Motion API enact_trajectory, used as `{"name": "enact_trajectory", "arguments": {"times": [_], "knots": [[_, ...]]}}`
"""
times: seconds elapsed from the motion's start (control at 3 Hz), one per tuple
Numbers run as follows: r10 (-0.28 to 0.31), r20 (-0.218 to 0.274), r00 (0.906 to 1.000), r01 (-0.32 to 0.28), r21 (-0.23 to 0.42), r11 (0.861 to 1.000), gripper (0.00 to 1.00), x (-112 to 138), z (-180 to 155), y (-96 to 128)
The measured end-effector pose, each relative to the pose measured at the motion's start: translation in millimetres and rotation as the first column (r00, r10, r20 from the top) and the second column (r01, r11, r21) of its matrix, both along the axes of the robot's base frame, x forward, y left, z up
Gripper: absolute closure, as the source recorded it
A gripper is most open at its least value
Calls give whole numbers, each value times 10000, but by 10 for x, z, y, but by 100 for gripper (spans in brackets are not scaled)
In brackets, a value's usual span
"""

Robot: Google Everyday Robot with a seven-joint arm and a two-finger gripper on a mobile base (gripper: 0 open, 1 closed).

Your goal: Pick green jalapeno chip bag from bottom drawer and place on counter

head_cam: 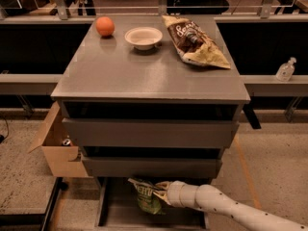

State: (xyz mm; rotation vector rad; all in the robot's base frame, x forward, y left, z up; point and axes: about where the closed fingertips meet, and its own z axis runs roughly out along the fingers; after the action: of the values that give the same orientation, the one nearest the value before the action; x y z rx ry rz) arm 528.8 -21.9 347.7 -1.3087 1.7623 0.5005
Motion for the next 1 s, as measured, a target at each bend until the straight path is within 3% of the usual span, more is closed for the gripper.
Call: {"name": "enact_trajectory", "arguments": {"times": [0.33, 0.67, 1.0], "knots": [[235, 730, 9971, -245, 120, 9996, 100, 9, 424, -21], [492, 1535, 9869, -502, 30, 9987, 100, 83, 932, -72], [498, 1539, 9868, -509, 28, 9987, 100, 83, 935, -70]]}}
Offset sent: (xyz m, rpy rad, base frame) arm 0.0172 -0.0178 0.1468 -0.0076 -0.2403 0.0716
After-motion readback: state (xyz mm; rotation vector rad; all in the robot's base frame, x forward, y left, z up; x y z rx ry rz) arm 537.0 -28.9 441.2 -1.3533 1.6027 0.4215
